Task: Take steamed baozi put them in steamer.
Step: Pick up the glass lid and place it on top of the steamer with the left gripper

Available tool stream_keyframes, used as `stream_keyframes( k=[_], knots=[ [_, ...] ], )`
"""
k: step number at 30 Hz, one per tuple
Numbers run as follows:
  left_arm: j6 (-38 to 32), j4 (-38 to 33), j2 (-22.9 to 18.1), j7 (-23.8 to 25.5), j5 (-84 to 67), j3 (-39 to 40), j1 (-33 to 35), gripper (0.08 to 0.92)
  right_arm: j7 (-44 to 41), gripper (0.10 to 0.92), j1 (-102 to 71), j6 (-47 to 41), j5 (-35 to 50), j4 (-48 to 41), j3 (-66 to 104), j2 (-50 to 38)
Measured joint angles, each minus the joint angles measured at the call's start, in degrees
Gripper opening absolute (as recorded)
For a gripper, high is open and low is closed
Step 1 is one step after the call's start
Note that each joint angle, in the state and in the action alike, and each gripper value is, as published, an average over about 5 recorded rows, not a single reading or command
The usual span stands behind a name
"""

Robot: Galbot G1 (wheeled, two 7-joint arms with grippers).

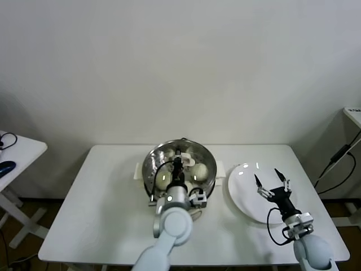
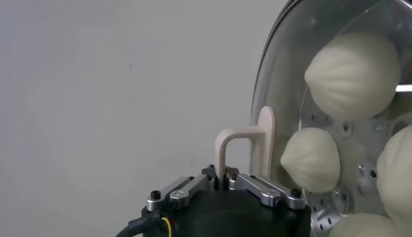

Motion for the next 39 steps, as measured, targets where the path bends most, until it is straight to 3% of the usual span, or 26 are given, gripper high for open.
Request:
stream_keyframes(
  k=[23, 39],
  knots=[
    [-0.48, -0.03, 0.50, -0.27, -1.02, -0.11, 0.12, 0.175, -0.29, 0.823, 0.42, 0.41, -0.80, -0.50, 0.34, 0.59],
    [-2.34, -2.58, 1.73, -0.62, -1.80, -0.30, 0.96, 0.617, -1.01, 0.823, 0.63, 0.65, -1.02, -1.23, 0.60, 0.64]
  ],
)
